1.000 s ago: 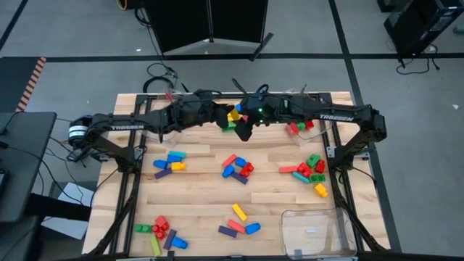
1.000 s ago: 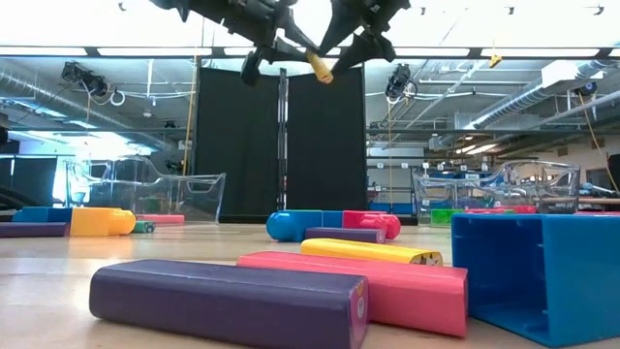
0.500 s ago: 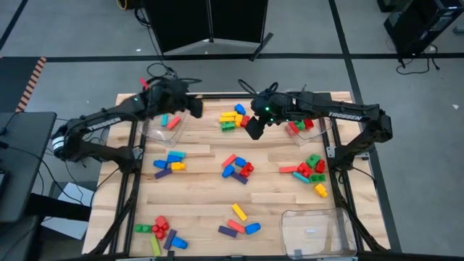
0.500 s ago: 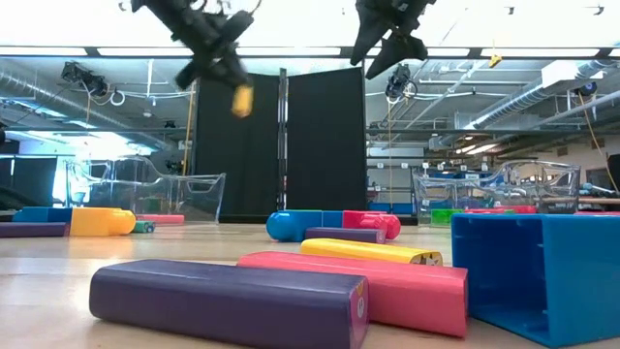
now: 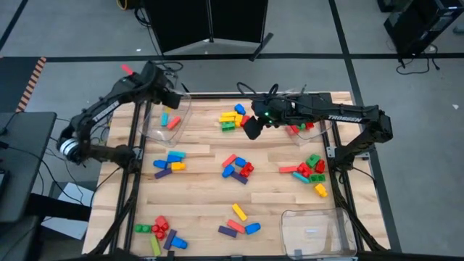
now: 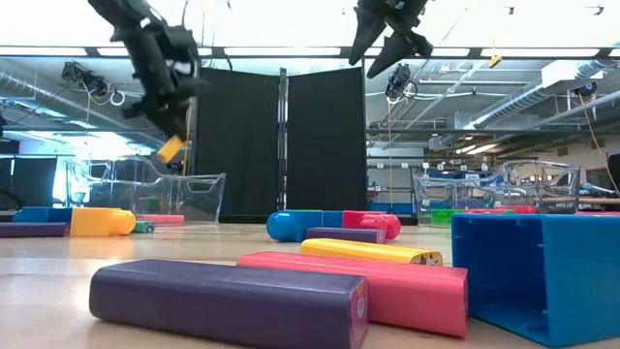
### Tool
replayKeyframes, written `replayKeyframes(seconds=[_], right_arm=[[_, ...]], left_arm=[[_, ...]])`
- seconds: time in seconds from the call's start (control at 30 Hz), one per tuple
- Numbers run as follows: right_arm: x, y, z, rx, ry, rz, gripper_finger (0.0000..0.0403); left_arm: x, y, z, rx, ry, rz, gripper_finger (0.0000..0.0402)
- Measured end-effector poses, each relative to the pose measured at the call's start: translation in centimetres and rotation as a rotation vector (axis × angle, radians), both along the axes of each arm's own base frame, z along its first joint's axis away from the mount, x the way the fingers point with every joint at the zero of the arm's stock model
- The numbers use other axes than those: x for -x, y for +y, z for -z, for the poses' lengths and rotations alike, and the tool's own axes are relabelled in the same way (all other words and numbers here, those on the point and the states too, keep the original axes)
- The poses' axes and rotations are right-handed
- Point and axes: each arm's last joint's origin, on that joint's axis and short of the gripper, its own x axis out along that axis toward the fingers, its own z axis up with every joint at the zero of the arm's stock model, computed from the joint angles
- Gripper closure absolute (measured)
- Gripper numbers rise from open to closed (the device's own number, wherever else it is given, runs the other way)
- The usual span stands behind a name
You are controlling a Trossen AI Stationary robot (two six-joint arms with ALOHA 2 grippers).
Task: Sort blocks by size
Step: Put the yellow block into the top left transparent bin
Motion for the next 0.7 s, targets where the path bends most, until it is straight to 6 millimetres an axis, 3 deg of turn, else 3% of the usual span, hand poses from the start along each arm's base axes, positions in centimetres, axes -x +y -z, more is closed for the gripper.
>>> replayKeyframes(seconds=[0.3,0.53,0.7], right_arm=[[-0.1,0.0,-0.1,-0.023,-0.041,0.069,0.0177],[-0.2,0.6,-0.1,-0.015,-0.048,0.081,0.0177],[-0.2,0.6,-0.1,-0.013,-0.046,0.079,0.0178]], left_arm=[[-1.2,2.7,4.8,0.104,0.14,0.015,0.034],[-0.5,1.5,9.0,0.155,0.141,0.004,0.034],[-0.1,0.8,10.8,0.182,0.133,-0.035,0.0331]])
